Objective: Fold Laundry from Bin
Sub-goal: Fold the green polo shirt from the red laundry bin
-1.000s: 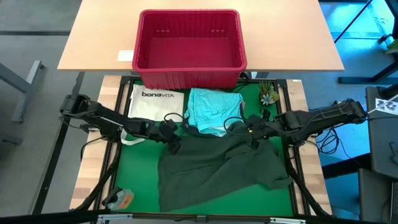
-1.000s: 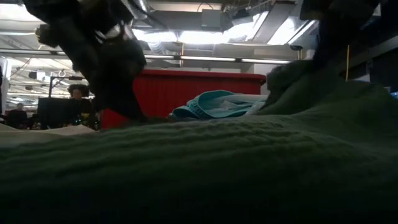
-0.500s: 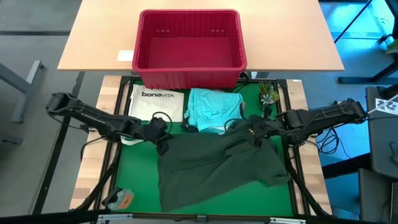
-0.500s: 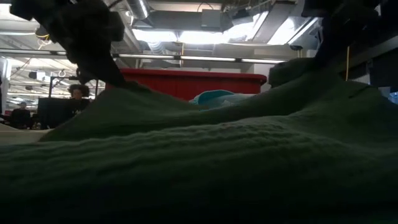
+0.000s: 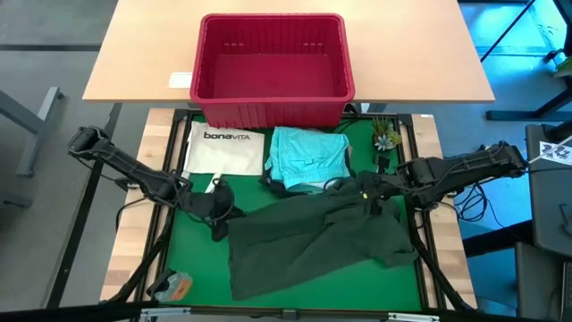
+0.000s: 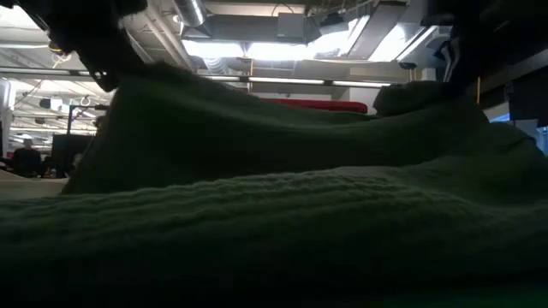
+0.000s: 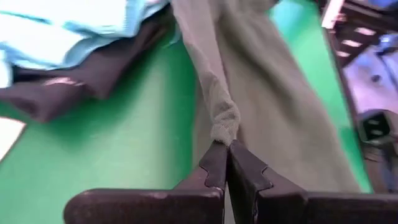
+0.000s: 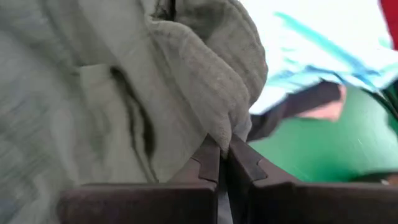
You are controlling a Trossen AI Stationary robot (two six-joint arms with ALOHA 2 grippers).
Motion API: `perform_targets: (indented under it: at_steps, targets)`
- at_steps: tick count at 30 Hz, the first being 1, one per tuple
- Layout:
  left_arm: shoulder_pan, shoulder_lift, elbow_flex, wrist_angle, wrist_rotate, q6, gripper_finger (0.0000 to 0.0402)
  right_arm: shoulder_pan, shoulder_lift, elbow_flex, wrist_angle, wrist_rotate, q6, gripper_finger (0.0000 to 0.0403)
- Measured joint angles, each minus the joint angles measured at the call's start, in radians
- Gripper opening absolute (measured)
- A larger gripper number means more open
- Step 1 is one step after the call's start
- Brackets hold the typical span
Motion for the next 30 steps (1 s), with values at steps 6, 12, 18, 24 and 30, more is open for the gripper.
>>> perform_targets:
  at_steps: [6,12,18,24,30]
  targets:
    - [-0.090,0.011,0.000,0.041,-0.003,-0.007,0.0000,0.145,0.000,0.000,0.014,-0.006,-0.041,0.0007]
    - [-0.156,0.011,0.000,0.084,-0.010,-0.071,0.0000,0.280,0.000,0.000,0.013,0.003,0.076,0.0007]
    - [-0.211,0.077,0.001,0.145,-0.001,-0.076,0.0000,0.411,0.005,0.000,0.014,0.002,0.191,0.0007]
    - [-0.248,0.221,0.001,0.305,0.045,-0.082,0.0000,0.538,0.045,-0.001,0.025,-0.031,0.353,0.0007]
    - [-0.293,0.334,0.001,0.396,0.050,-0.121,0.0000,0.643,0.130,-0.001,0.043,-0.056,0.397,0.0007]
